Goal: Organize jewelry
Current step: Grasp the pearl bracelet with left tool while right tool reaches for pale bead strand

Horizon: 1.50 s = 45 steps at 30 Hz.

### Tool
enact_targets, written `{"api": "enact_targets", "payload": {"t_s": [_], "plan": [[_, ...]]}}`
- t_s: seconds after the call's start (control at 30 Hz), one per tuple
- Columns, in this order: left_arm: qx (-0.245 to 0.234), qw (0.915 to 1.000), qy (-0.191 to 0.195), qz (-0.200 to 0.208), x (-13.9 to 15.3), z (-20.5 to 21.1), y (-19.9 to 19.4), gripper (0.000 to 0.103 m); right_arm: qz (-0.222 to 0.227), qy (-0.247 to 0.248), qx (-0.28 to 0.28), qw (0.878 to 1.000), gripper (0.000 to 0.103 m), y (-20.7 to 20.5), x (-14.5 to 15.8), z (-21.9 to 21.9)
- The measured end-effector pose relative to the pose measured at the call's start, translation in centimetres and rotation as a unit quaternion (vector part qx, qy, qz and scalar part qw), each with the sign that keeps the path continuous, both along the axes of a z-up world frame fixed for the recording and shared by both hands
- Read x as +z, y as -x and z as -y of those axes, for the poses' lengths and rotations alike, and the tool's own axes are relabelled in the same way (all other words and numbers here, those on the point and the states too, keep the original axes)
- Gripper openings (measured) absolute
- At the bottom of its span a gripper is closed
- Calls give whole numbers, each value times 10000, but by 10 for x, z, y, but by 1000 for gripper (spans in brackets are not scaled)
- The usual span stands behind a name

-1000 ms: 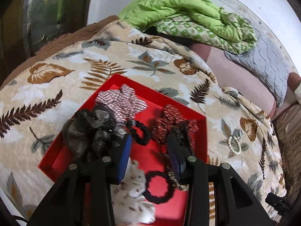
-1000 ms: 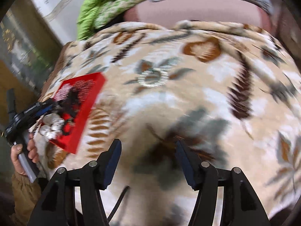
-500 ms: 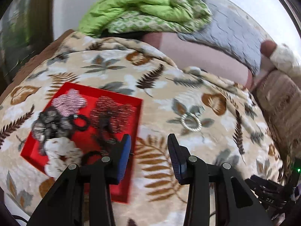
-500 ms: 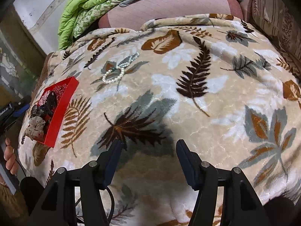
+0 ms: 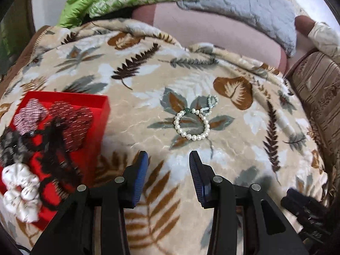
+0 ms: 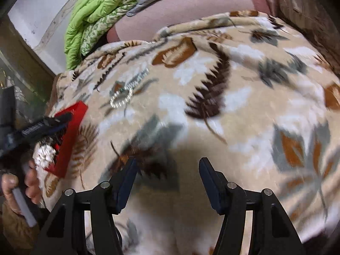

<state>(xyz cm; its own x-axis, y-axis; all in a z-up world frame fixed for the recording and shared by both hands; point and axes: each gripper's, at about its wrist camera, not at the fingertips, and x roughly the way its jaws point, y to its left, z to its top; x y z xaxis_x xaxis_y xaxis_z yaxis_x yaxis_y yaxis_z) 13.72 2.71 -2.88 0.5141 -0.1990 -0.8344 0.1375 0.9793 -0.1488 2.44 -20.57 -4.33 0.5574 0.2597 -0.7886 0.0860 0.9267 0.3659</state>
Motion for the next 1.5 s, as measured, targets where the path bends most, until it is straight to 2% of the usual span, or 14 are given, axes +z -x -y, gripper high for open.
{"api": "enact_targets", "payload": {"t_s": [0.1, 0.3, 0.43, 0.57, 0.7, 0.73, 0.8, 0.83, 0.87, 0.9, 0.93, 0.97, 1.17, 1.5], "plan": [[-44, 9999, -24, -135, -14, 9, -21, 32, 63, -139, 162, 9998, 65, -39, 3, -5], [-23, 9996, -130, -258, -37, 19, -61, 31, 169, -11, 492, 9986, 55, -121, 5, -31], [3, 9991, -97, -403, -56, 17, -79, 30, 6, 188, 664, 9976, 55, -172, -10, -49], [-83, 9993, -23, -354, -59, 19, -86, 30, -215, 386, 727, 9964, 54, -208, -32, -63], [-104, 9996, -125, -238, -63, 24, -86, 30, -392, 301, 618, 9969, 53, -231, -48, -63], [-90, 9996, -179, -196, -64, 26, -85, 30, -411, 315, 576, 9970, 51, -233, -50, -64], [-70, 9992, -389, -87, -64, 33, -82, 28, -409, 506, 505, 9966, 34, -236, -53, -66], [-66, 9986, -514, -38, -63, 36, -81, 15, -412, 561, 491, 9964, 30, -237, -53, -66], [-95, 9984, -561, -6, -61, 39, -79, 9, -412, 564, 469, 9965, 22, -236, -53, -64], [-102, 9983, -572, 3, -58, 40, -77, 9, -414, 482, 438, 9970, 14, -236, -53, -60], [-96, 9984, -550, 5, -55, 40, -76, 9, -432, 363, 413, 9976, 13, -235, -53, -55], [-93, 9987, -506, 1, -52, 39, -74, 9, -446, 224, 363, 9981, 7, -234, -52, -49], [-41, 9997, 112, -232, -31, 24, -60, 9, -189, -126, 143, 9996, 7, -205, -24, -26], [-331, 9994, 95, 81, 15, 34, 0, 9, 438, 180, -4, 9989, 7, -115, 34, -11]]}}
